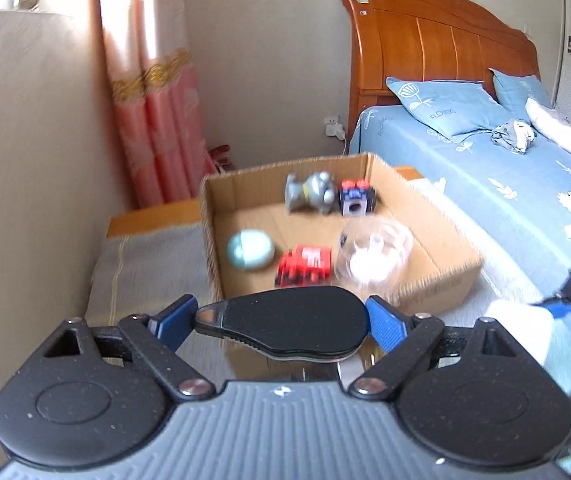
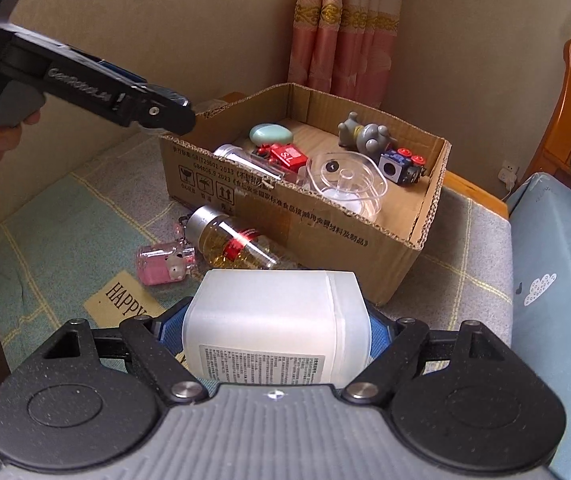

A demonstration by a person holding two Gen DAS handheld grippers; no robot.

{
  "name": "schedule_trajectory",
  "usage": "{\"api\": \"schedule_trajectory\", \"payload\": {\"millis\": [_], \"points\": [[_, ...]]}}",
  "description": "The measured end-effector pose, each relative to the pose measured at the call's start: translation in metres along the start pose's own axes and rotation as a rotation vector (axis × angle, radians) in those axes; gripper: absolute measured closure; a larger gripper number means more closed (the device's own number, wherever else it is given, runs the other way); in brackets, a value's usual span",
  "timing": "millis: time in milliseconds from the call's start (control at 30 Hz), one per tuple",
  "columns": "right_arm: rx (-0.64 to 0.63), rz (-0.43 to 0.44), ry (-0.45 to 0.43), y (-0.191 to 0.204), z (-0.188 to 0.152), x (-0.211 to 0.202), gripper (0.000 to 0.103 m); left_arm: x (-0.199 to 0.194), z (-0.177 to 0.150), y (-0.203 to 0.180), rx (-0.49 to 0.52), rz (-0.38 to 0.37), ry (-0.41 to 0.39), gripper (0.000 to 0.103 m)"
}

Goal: Organize rigid objects
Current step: 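Lower the white bottle into the box with the right tool while the left tool drops the paddle in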

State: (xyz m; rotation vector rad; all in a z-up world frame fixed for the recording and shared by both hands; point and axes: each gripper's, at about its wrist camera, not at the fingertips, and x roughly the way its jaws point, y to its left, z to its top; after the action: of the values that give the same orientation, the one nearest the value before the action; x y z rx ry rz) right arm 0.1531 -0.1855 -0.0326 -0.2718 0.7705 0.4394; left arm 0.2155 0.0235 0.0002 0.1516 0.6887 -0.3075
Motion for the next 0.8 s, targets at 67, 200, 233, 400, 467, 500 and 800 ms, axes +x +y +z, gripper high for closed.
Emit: {"api": "schedule_trajectory", "payload": {"millis": [67, 200, 233, 400, 467, 500, 800], "points": [[-0.001, -0.007, -0.014, -0.002, 0.005, -0.003, 0.016, 0.017, 0.010, 0.000, 0.005, -0.015, 0.011, 0.013], [0.004, -0.024, -0.037, -0.006, 0.012, -0.009, 0.016, 0.048, 0.018, -0.001, 0.009, 0.013, 0.046, 0.013], [0.006, -0.027, -0.043, -0.007, 0.013, -0.011, 0.016, 0.055, 0.018, 0.002, -0.005, 0.001, 0.057, 0.013], [0.012, -0.029, -0.056, -0.013, 0.019, -0.016, 0.016, 0.074, 0.016, 0.010, -0.064, 0.028, 0.097, 0.013], [0.006, -0.033, -0.060, -0.016, 0.023, -0.017, 0.016, 0.073, 0.014, 0.012, -0.083, 0.034, 0.102, 0.012], [0.006, -0.032, -0.062, -0.018, 0.026, -0.017, 0.016, 0.070, 0.015, 0.012, -0.083, 0.032, 0.093, 0.011], [0.019, -0.024, -0.080, -0.037, 0.068, -0.005, 0.016, 0.021, 0.003, 0.009, -0.092, 0.083, 0.011, 0.004]]}}
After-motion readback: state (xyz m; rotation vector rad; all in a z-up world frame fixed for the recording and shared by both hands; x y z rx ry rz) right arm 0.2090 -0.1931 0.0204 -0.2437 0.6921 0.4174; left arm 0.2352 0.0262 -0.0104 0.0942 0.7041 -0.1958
